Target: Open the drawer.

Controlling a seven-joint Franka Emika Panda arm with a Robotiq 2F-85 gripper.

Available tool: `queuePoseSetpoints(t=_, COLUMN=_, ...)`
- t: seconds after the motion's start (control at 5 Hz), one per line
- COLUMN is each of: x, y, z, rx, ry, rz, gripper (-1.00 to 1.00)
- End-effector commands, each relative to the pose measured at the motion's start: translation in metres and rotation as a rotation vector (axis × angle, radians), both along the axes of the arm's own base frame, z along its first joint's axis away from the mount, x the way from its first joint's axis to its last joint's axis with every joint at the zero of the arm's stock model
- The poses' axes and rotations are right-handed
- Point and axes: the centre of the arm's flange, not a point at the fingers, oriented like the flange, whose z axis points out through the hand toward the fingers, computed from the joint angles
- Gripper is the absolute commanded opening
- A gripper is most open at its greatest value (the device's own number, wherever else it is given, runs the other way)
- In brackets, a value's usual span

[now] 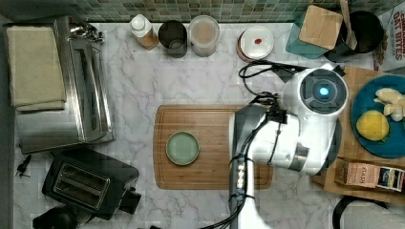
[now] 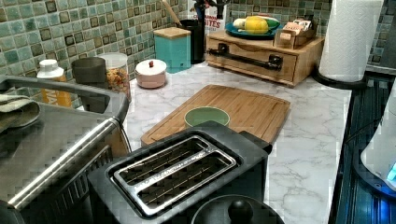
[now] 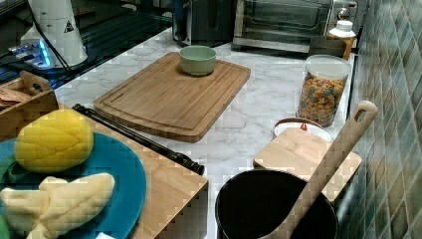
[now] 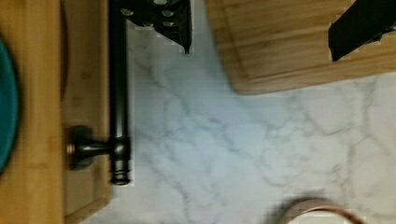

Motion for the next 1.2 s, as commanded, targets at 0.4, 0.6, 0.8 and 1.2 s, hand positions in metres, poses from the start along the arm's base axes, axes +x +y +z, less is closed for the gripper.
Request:
queuePoseSetpoints(t=0.4, x=-0.003, y=-0.055, z=-0.028, rx=-0.133, ry=0.04, rz=0.003, gripper=1.0)
queuePoseSetpoints(t=0.6, x=0.002, y=-0.066, z=-0.043, rx=-0.139, ry=0.039, rz=0.068, gripper=1.0)
queuePoseSetpoints(t=0.8, x=0.003, y=-0.074, z=-0.059, rx=-0.145, ry=0.036, rz=0.061, gripper=1.0)
queuePoseSetpoints(t=1.2, x=0.003, y=-0.099, z=-0.086, rx=-0.137, ry=0.084, rz=0.057, gripper=1.0)
